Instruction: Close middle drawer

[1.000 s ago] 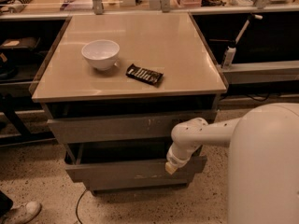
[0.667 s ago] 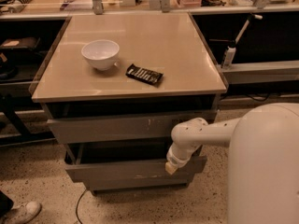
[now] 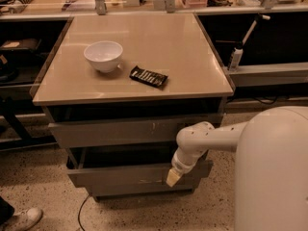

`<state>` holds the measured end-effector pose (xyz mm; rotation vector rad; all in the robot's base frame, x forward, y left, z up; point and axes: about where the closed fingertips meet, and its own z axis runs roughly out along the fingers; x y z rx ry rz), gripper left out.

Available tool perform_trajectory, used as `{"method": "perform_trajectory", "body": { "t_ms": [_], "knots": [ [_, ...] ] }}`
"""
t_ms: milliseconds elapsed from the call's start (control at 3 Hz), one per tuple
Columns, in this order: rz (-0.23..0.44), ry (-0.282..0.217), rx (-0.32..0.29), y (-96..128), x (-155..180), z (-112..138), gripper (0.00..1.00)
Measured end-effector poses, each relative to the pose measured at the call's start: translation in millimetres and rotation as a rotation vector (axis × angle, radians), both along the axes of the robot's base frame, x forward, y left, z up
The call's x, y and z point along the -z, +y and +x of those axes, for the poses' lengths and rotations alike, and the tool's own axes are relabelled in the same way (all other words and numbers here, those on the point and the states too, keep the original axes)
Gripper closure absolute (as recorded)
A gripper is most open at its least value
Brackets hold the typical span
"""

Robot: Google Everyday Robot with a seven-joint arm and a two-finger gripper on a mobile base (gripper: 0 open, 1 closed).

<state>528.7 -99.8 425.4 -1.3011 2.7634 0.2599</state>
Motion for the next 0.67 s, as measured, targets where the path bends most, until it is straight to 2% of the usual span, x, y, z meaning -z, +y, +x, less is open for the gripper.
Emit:
{"method": "perform_trajectory", "body": {
  "t_ms": [333, 667],
  "knots": [
    [0.000, 0.000, 0.000, 0.0, 0.1, -0.1, 0.00],
    [0.000, 0.000, 0.000, 0.0, 0.1, -0.1, 0.00]
  ]
}}
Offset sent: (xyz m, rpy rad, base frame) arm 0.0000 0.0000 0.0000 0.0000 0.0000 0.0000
